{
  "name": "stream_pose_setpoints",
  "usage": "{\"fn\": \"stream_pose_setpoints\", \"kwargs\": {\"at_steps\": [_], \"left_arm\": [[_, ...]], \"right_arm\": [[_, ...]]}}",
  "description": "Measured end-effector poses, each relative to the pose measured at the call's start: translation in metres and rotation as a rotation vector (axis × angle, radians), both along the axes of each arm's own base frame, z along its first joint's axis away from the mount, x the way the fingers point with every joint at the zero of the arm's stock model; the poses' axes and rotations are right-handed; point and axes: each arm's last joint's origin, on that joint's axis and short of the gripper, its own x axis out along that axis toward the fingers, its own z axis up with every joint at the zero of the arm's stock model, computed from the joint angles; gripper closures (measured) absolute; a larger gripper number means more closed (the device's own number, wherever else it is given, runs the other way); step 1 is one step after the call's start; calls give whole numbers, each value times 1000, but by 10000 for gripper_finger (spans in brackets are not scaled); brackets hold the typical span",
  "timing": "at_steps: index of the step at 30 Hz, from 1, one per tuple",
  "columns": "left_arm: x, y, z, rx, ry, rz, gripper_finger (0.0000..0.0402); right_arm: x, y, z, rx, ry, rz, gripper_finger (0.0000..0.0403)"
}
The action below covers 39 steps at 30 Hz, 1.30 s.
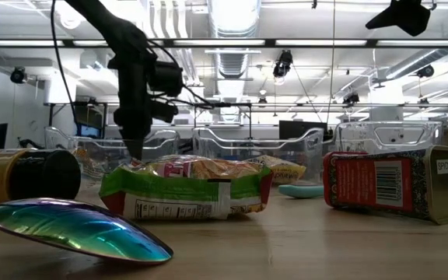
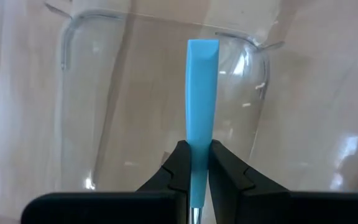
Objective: Pick & Place Food Item
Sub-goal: Put the left blue spoon into the left transparent bin
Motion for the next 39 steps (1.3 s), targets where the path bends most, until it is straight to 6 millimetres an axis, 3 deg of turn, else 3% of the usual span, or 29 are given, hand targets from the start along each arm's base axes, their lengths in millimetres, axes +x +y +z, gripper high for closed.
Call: {"fn": "stream_pose_setpoints", "kwargs": {"at_steps": [39], "left_arm": [[-8,-8,-13,-69,80,-62,371]], "right_arm": [[0,0,0,2,1,8,125]]}}
